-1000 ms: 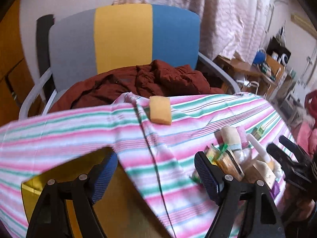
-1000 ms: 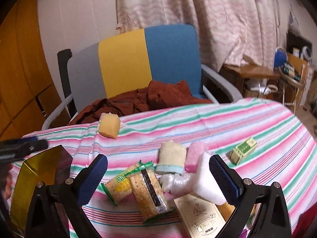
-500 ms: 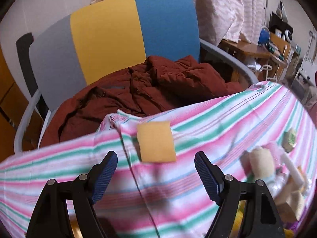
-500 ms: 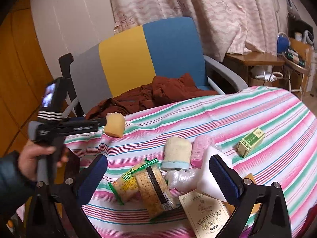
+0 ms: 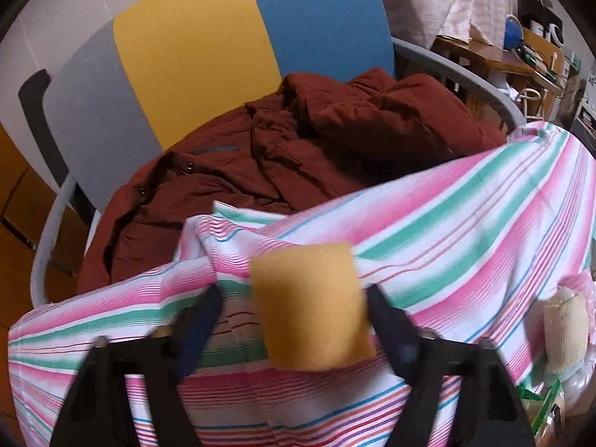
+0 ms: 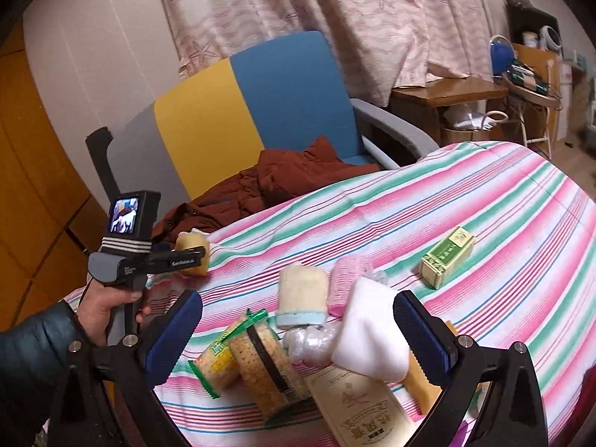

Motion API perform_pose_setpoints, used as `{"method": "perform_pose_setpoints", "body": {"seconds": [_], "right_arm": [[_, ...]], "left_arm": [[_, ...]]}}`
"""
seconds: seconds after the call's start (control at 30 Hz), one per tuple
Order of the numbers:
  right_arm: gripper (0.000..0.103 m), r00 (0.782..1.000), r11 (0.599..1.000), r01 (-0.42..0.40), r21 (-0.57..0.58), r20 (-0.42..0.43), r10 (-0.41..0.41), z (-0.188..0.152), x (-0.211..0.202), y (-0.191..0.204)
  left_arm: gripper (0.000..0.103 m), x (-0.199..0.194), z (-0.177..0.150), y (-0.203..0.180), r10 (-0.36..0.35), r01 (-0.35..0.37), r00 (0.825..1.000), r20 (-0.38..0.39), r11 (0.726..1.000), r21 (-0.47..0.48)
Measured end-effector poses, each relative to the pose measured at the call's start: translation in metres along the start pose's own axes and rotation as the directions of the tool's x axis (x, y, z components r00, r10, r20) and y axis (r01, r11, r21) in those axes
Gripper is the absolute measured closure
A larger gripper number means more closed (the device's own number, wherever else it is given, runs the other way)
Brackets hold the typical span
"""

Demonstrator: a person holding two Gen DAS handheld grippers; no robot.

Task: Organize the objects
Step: 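Grasp the yellow sponge with the left tool and lift it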

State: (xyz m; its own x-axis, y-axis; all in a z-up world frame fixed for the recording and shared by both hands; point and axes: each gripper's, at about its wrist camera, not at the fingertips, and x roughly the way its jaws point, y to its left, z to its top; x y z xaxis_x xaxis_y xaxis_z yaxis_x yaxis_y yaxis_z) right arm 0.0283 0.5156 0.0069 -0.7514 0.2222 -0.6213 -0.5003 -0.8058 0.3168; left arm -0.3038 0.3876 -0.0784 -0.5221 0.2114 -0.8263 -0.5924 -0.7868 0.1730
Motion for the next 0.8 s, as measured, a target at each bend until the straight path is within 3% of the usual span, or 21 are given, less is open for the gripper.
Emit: {"method": "perform_pose_setpoints", "body": {"seconds": [0.2,0.47,0.6,0.73,0.8], "right_arm": [[0.000,0.999,0.997,0.037,0.075,0.016,-0.038,0.005,-0.001,-0.020],[0.000,0.999,0.990,0.042,0.137,-0.011,-0.041,0.007,0.004,-0.034],[0.000,0.998,0.994,-0.034,0.106,-0.054,0.040,0.005,0.011,-0.027],[0.000,0.982,0.988,-0.148,-0.033,-0.127,0.143,-0.005,0.020,0.006],[0.001,0.974,0.980,-0.173,-0.096,-0.166,0.156,-0.013,0.026,0.021]], "left_arm": [[0.053,-0.019,-0.009,-0.010,-0.065,0.064,0.998,0.028,0.998,0.018],[0.052,-0.094,-0.041,-0.018,-0.153,0.154,0.983,0.104,0.988,-0.001],[0.052,-0.139,-0.069,-0.015,-0.179,0.183,0.975,0.131,0.983,-0.017],[0.052,-0.176,-0.098,-0.004,-0.193,0.203,0.968,0.159,0.978,-0.046],[0.052,-0.195,-0.114,0.003,-0.202,0.216,0.965,0.169,0.974,-0.064]]}}
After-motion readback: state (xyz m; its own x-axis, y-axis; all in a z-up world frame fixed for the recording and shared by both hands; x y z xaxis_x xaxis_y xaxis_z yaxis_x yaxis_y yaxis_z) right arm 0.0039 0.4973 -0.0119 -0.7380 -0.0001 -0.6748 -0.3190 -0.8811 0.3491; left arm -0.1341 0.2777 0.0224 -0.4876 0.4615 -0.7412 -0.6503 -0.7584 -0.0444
